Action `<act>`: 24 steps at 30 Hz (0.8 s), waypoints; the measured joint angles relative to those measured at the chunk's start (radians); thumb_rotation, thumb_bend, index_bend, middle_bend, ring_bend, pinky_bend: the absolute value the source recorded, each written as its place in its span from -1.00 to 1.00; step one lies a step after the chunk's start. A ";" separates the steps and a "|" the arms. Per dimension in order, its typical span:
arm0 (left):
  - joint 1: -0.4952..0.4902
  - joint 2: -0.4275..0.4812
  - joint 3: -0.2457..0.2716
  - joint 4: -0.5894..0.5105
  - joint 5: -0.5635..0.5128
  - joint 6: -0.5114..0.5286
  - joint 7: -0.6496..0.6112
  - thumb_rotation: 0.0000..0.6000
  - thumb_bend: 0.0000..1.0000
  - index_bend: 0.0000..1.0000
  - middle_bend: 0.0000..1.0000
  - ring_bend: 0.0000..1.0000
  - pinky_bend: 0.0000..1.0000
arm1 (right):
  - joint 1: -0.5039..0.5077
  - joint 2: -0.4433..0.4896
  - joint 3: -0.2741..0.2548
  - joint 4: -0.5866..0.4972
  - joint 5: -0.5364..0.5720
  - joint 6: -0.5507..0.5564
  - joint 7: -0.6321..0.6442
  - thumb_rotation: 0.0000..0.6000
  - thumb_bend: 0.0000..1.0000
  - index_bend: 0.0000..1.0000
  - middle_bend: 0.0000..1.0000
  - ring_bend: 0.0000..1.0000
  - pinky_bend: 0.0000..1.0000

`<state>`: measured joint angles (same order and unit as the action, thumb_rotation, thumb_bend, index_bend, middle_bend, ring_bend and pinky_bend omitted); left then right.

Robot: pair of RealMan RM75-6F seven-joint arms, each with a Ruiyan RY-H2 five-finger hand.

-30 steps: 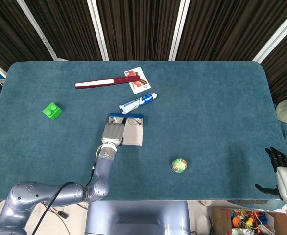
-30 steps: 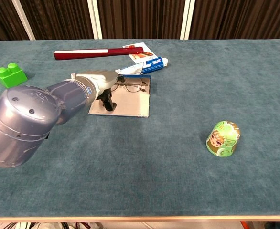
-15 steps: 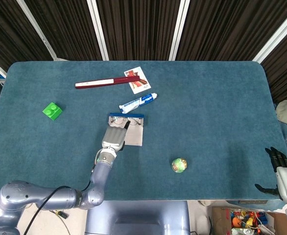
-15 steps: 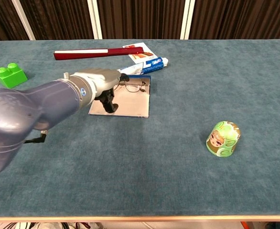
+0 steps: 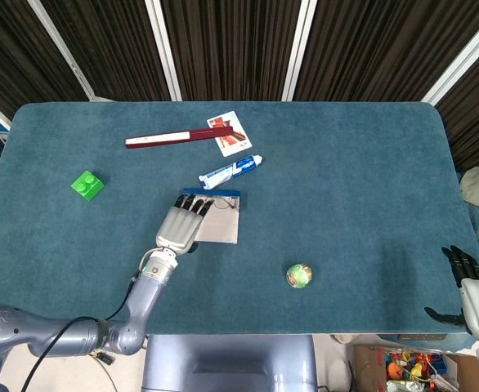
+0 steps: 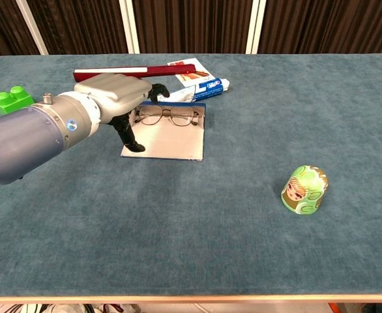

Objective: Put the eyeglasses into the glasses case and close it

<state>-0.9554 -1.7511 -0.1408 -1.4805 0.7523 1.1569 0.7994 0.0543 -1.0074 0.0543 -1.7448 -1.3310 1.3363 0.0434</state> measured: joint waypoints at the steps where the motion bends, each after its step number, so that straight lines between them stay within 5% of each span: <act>1: 0.002 -0.002 0.003 0.009 0.003 -0.004 -0.002 1.00 -0.68 -0.77 -0.64 -0.91 -0.76 | 0.000 0.000 0.000 0.000 0.000 0.000 0.000 1.00 -0.82 -1.00 -1.00 -1.00 -0.66; 24: 0.014 -0.165 -0.003 0.229 0.072 -0.052 0.030 1.00 -0.65 -0.66 -0.68 -0.91 -0.76 | 0.001 0.001 0.000 0.002 0.002 -0.004 0.003 1.00 -0.82 -1.00 -1.00 -1.00 -0.66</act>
<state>-0.9413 -1.9156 -0.1437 -1.2519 0.8244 1.1050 0.8289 0.0555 -1.0066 0.0540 -1.7428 -1.3288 1.3327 0.0462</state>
